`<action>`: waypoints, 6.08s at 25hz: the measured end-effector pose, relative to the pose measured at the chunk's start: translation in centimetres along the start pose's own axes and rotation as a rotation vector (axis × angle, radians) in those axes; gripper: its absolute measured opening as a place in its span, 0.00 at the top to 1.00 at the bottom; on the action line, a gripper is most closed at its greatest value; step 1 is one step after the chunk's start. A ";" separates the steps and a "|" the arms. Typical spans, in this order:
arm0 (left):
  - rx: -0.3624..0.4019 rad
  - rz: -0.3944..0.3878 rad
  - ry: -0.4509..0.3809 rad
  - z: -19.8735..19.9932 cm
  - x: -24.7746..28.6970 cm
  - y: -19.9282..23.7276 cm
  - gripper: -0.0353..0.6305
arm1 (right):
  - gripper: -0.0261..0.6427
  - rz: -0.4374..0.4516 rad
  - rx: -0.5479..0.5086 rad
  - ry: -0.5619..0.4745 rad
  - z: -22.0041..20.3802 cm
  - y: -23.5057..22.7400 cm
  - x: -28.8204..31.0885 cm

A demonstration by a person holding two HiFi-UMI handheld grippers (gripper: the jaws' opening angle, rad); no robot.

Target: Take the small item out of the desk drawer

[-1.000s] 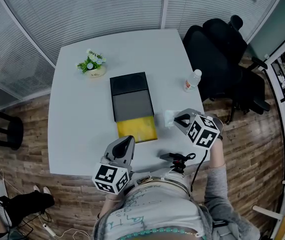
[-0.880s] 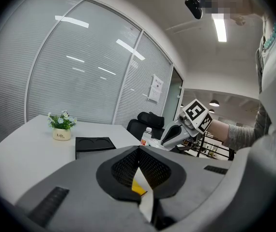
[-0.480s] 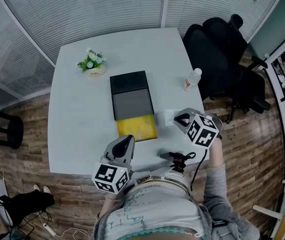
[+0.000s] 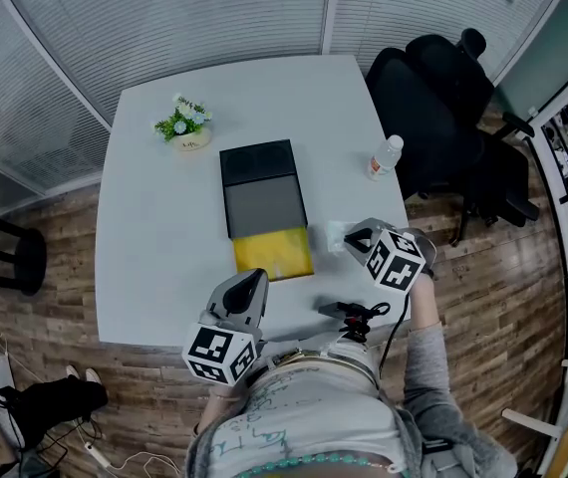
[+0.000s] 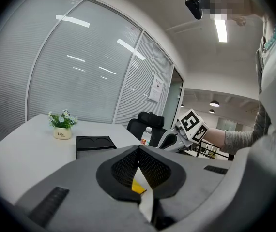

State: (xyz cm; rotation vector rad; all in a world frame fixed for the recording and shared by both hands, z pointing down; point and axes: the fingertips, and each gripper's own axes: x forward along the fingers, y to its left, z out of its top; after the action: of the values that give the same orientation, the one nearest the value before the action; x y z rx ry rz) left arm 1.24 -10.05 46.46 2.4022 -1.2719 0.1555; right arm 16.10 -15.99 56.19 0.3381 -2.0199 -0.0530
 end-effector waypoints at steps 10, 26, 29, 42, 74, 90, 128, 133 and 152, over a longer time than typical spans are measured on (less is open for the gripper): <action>0.000 0.002 0.009 -0.3 0.0 0.0 0.95 | 0.95 0.047 0.013 0.049 -2.3 1.0 4.4; -0.021 0.013 0.019 -1.1 -0.3 0.2 0.95 | 0.95 0.111 0.000 0.122 -5.6 2.5 11.0; -0.020 0.012 0.023 -1.2 -0.3 0.2 0.95 | 0.95 0.115 0.004 0.135 -6.2 2.6 12.1; -0.019 0.000 0.037 -1.5 0.1 0.1 0.95 | 0.95 0.122 -0.004 0.199 -8.3 3.5 14.8; -0.039 -0.020 0.051 -2.1 0.5 -0.1 0.95 | 0.96 0.116 0.120 0.146 -8.2 3.1 14.7; -0.038 -0.033 0.047 -1.9 0.0 -0.2 0.95 | 0.96 0.077 0.113 0.153 -8.1 3.0 14.5; -0.025 -0.078 0.048 -1.4 0.6 0.1 0.95 | 0.67 0.064 0.250 -0.078 -3.0 2.2 7.0; -0.024 -0.082 0.046 -1.4 0.6 0.2 0.95 | 0.77 0.060 0.206 -0.124 -0.4 2.9 5.3; -0.005 -0.108 0.015 -0.9 1.7 -0.6 0.95 | 0.96 0.010 0.078 -0.599 10.4 6.3 -1.7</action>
State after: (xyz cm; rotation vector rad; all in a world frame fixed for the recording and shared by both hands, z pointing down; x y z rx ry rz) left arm 2.81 -10.65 47.57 2.4537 -1.1316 0.1388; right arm 6.24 -10.61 51.12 0.3934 -2.6221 -0.0752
